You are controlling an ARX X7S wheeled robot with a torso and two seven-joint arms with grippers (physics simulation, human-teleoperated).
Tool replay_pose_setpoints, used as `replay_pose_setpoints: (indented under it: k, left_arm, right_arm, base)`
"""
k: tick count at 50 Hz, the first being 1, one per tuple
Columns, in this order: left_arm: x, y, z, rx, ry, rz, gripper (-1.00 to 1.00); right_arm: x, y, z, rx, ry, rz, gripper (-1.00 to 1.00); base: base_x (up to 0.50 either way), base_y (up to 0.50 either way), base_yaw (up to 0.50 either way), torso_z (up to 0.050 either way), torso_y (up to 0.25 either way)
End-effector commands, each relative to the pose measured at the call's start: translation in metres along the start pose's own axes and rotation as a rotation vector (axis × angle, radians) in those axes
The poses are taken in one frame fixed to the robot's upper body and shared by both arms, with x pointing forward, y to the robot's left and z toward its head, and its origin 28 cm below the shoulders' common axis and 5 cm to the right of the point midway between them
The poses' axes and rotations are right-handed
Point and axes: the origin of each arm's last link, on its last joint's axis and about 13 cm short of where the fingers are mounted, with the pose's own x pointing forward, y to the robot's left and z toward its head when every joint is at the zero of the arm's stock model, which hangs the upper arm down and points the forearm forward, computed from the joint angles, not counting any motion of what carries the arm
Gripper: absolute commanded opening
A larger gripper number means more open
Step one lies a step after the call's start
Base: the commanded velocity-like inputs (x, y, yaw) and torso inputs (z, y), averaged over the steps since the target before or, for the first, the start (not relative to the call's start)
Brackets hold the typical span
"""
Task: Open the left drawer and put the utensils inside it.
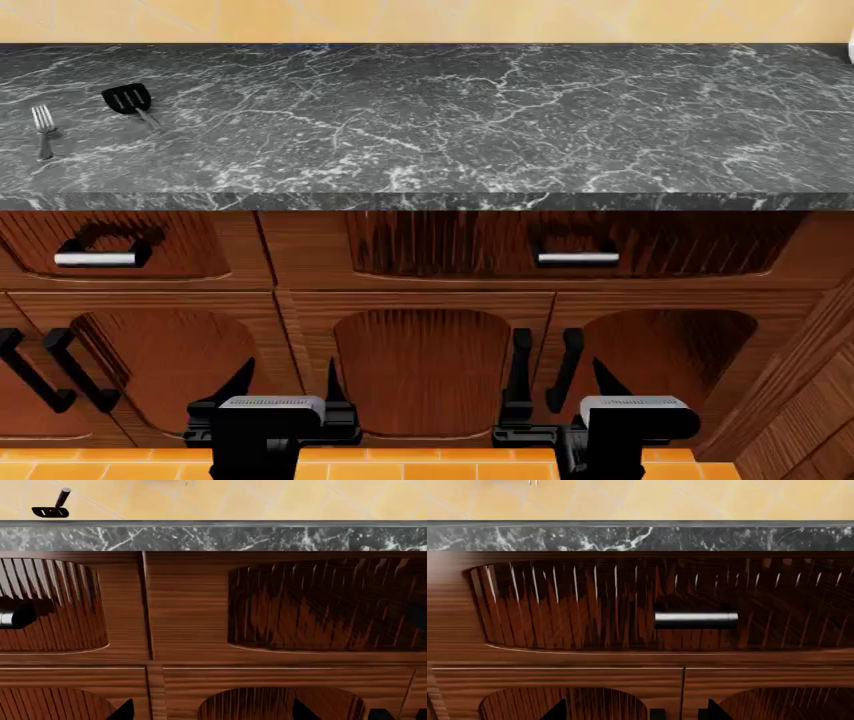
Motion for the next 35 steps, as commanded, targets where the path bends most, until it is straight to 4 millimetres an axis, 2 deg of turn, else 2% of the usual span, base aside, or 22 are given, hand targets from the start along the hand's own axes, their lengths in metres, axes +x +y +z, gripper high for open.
replay_pose_setpoints:
  k: [1, 8, 35]
  left_arm:
    - [0.0, 0.0001, 0.0, 0.0, 0.0, 0.0, 1.0]
    - [0.0, -0.0001, 0.0003, 0.0, 0.0, -0.001, 1.0]
    - [-0.0004, -0.0003, -0.0001, -0.006, -0.002, -0.006, 1.0]
  right_arm:
    - [0.0, 0.0004, 0.0, 0.001, -0.001, 0.0, 1.0]
    - [0.0003, 0.0007, 0.0005, -0.009, -0.004, 0.001, 1.0]
    - [-0.0008, 0.0003, 0.0001, -0.025, -0.003, -0.002, 1.0]
  base:
    - [0.0, 0.0, 0.0, 0.0, 0.0]
    - [0.0, 0.05, 0.0, 0.0, 0.0]
    - [0.0, 0.5, 0.0, 0.0, 0.0]
